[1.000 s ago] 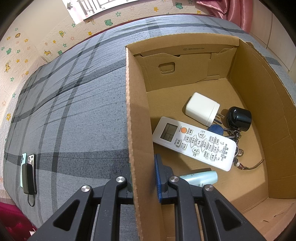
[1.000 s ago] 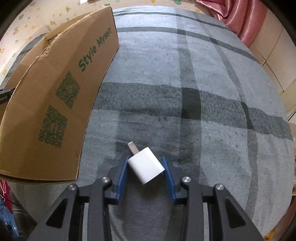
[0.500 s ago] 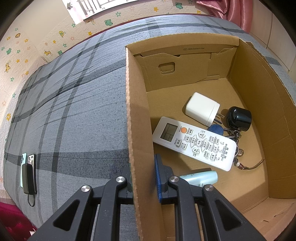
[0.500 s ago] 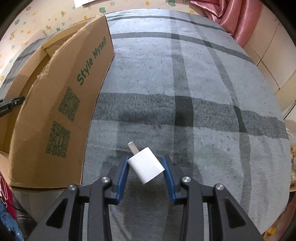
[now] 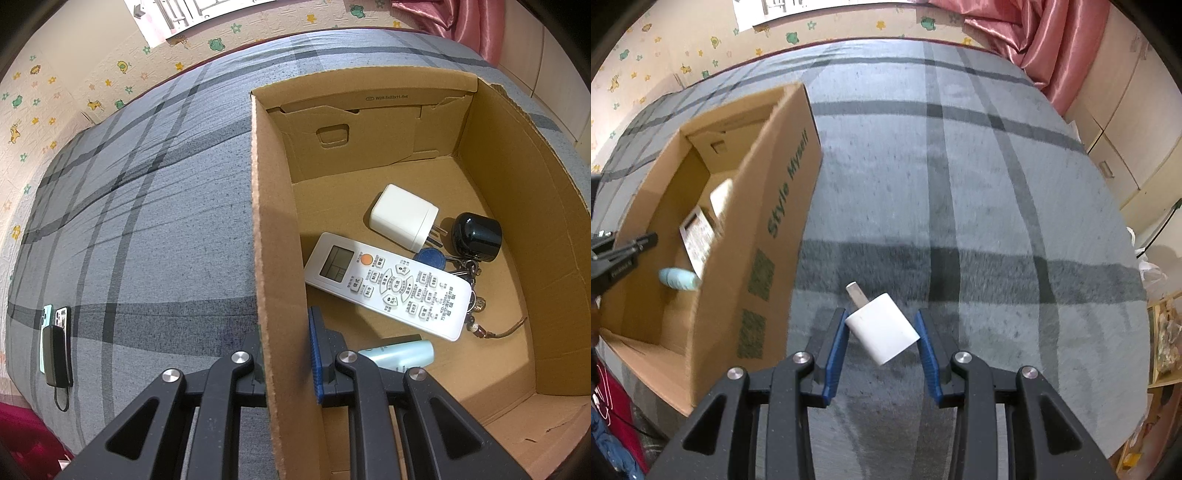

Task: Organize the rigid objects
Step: 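Lift the white plug adapter with the right tool and carry it over the box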

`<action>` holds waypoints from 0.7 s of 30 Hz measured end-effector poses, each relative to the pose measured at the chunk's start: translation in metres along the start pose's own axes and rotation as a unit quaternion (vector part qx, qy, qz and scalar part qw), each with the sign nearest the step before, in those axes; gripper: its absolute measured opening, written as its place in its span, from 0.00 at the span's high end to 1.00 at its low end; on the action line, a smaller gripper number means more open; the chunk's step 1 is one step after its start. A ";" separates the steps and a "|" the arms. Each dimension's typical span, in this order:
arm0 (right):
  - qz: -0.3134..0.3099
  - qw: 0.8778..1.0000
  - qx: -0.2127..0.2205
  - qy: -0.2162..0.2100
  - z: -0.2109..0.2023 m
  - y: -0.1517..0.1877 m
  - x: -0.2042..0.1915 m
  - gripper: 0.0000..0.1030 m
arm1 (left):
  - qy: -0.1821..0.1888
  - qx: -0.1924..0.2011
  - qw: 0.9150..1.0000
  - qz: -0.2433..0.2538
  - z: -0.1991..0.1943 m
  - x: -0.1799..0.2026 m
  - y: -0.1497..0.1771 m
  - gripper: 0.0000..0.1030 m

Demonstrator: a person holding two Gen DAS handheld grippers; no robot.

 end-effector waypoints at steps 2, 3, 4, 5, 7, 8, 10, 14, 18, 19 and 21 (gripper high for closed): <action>-0.003 1.000 0.005 -0.001 -0.005 -0.007 -0.003 0.62 | 0.000 0.000 1.000 0.000 0.000 0.000 0.000 0.85; -0.005 1.000 0.009 -0.001 -0.008 -0.010 -0.004 0.62 | 0.001 0.000 1.000 0.000 0.000 0.000 0.000 0.85; -0.007 1.000 0.011 0.000 -0.011 -0.013 -0.005 0.62 | 0.001 0.000 1.000 -0.001 0.000 0.000 0.000 0.85; -0.008 1.000 0.014 0.000 -0.013 -0.016 -0.007 0.62 | 0.001 0.000 1.000 -0.001 0.000 0.000 0.000 0.85; -0.010 1.000 0.020 -0.001 -0.018 -0.024 -0.010 0.62 | 0.000 0.000 1.000 0.000 0.000 0.000 0.000 0.85; -0.011 1.000 0.022 -0.002 -0.021 -0.027 -0.011 0.62 | 0.001 0.000 1.000 0.000 0.000 0.000 0.000 0.85; -0.015 1.000 0.027 -0.004 -0.025 -0.033 -0.015 0.62 | 0.001 0.000 1.000 0.000 0.000 0.000 0.000 0.85; -0.021 0.999 0.036 -0.008 -0.030 -0.045 -0.023 0.62 | 0.002 0.000 1.000 -0.002 0.002 0.001 0.000 0.85; -0.023 0.999 0.044 -0.015 -0.034 -0.055 -0.033 0.62 | 0.003 0.000 1.000 -0.003 0.003 0.002 0.001 0.85; -0.024 0.999 0.046 -0.017 -0.035 -0.057 -0.035 0.62 | 0.004 0.000 1.000 -0.003 0.003 0.001 0.001 0.85; -0.028 0.998 0.049 -0.022 -0.037 -0.061 -0.042 0.62 | 0.004 0.000 1.000 -0.002 0.003 0.001 0.001 0.85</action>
Point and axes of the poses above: each gripper's, at about its wrist camera, not at the fingertips, and z roughly the way its jaws point, x to its right, y to its underside, the point moved 2 cm from there along z, roughly the way its jaws point, and after that the axes turned 6 degrees about x, right-handed, at the moved point
